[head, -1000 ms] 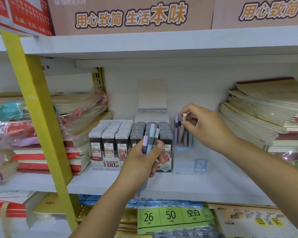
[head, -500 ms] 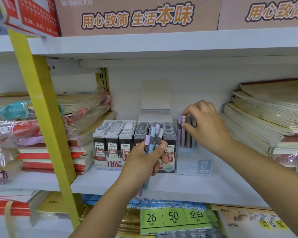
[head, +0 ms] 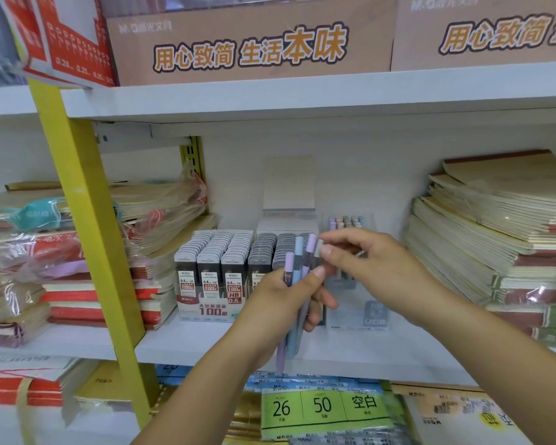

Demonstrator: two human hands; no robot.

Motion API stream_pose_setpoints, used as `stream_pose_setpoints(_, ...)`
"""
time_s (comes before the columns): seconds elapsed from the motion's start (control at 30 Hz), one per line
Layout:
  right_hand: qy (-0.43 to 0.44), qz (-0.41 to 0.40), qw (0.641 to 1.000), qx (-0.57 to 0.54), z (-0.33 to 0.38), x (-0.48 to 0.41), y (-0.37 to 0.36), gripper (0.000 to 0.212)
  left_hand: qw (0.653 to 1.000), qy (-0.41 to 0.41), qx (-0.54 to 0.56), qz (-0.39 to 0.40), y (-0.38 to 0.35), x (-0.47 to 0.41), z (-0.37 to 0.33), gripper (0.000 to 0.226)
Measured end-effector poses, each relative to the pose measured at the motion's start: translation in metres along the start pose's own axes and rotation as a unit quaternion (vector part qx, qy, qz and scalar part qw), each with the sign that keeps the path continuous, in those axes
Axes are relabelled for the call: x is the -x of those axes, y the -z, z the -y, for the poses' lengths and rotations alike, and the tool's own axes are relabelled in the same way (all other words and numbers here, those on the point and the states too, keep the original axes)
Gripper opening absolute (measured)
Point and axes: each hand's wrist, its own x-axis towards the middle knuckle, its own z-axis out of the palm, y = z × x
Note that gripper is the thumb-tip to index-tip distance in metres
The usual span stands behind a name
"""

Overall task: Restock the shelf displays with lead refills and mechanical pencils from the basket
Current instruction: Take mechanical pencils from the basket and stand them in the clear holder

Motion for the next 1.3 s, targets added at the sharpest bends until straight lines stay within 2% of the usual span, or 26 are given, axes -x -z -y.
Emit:
stream_pose_setpoints(0.13,-0.050,-0.028,0.992,-0.116,0.003,0.003,0.007,0.009,1.000,0.015,0.004,0.024,-0.007,0.001,-0.003,0.026)
stream_pose_setpoints(0.27,-0.042,-0.082,0.981,-0.173,0.001,0.004,0.019,0.004,0.999,0.038,-0.013,0.025,-0.007,0.001,-0.007,0.028)
stream_pose_setpoints(0.33,-0.036,-0.098,0.977,-0.184,0.002,0.003,0.027,0.004,0.998,0.041,-0.044,0.021,-0.007,0.001,-0.008,0.028)
stream_pose_setpoints(0.47,-0.026,-0.057,0.982,-0.180,0.006,0.002,0.033,0.016,0.994,0.020,-0.105,0.003,-0.007,-0.001,-0.006,0.027)
stream_pose_setpoints(0.57,0.033,-0.123,0.973,-0.191,0.012,-0.005,0.048,0.019,0.994,0.019,-0.101,-0.034,-0.006,-0.004,-0.003,0.028)
stream_pose_setpoints(0.67,0.070,-0.169,0.978,-0.098,0.013,-0.015,0.066,0.022,0.995,0.032,-0.065,-0.066,-0.001,-0.005,0.000,0.028)
stream_pose_setpoints(0.73,0.069,-0.138,0.988,0.028,0.003,-0.019,0.065,0.027,0.996,0.043,-0.046,-0.068,0.002,-0.004,0.002,0.029)
stream_pose_setpoints(0.8,0.054,-0.105,0.982,0.146,-0.012,-0.020,0.059,0.026,0.997,0.047,-0.021,-0.063,0.003,-0.004,0.004,0.016)
stream_pose_setpoints(0.83,0.049,-0.099,0.977,0.180,-0.018,-0.020,0.057,0.026,0.997,0.047,-0.016,-0.061,0.003,-0.004,0.004,0.020)
stream_pose_setpoints(0.9,0.043,-0.096,0.975,0.195,-0.027,-0.021,0.054,0.026,0.997,0.040,-0.024,-0.058,0.003,-0.004,0.005,0.027)
stream_pose_setpoints(1.2,0.046,-0.044,0.972,0.226,-0.038,-0.026,0.049,0.021,0.994,-0.005,-0.102,-0.032,0.008,0.000,0.006,0.019)
stream_pose_setpoints(1.3,0.041,-0.045,0.967,0.248,-0.041,-0.029,0.048,0.020,0.996,0.003,-0.085,-0.027,0.007,0.001,0.005,0.017)
